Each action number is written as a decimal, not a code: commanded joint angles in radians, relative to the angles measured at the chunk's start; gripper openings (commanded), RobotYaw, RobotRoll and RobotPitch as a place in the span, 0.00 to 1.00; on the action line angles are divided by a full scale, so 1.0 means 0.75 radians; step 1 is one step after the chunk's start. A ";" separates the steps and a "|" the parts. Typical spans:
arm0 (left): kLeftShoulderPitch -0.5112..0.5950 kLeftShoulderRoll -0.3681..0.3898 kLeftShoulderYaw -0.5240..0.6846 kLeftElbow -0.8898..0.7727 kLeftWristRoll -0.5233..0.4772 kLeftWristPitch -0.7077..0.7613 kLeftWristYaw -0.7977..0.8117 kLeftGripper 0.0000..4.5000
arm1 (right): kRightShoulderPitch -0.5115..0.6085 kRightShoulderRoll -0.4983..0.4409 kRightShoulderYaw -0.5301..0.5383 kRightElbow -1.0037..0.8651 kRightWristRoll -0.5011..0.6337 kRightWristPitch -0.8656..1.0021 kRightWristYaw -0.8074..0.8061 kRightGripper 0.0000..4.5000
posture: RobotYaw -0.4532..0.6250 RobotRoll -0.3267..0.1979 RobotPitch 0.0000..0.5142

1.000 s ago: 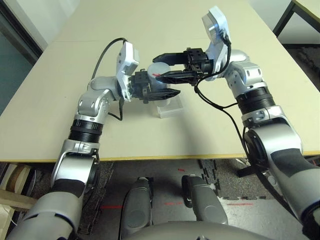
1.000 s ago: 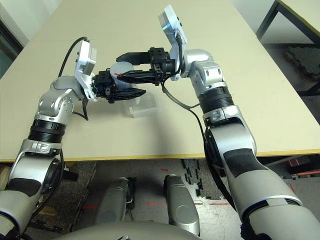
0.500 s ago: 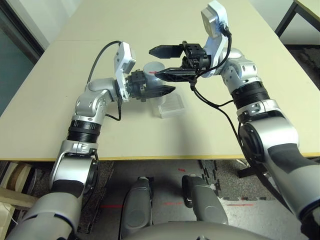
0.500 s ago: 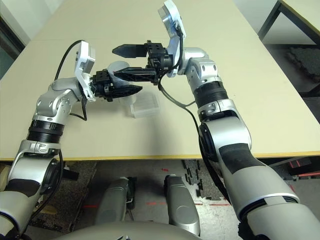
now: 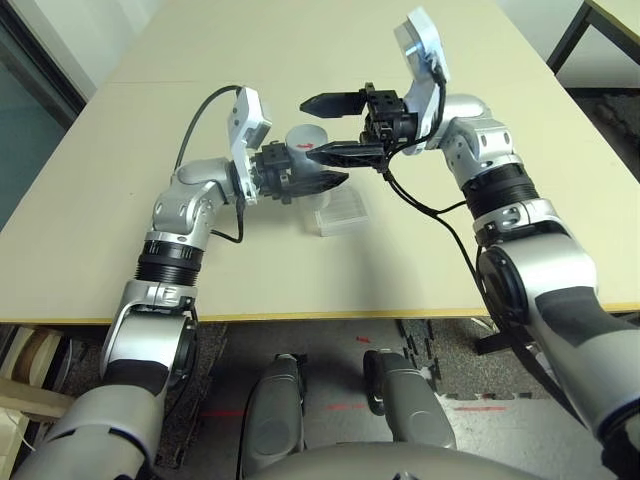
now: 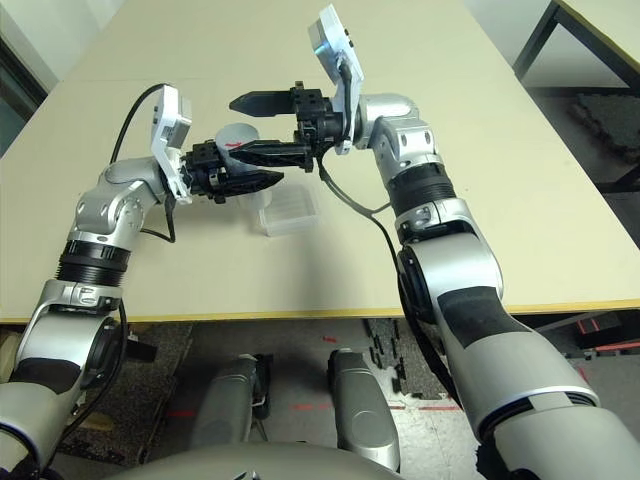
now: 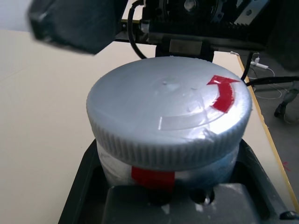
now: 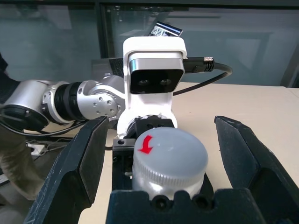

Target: Pour the medicine from the bottle into the box.

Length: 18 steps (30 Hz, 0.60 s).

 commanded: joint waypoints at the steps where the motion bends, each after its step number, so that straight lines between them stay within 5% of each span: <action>1: -0.010 -0.002 -0.011 0.000 0.022 -0.015 -0.006 0.60 | -0.007 0.016 0.019 0.028 -0.037 -0.025 -0.027 1.00 | 0.35 0.62 0.25; 18: 0.003 -0.002 -0.016 -0.043 0.017 -0.007 -0.011 0.60 | -0.040 0.068 0.006 0.120 -0.093 -0.057 -0.102 1.00 | 0.36 0.62 0.25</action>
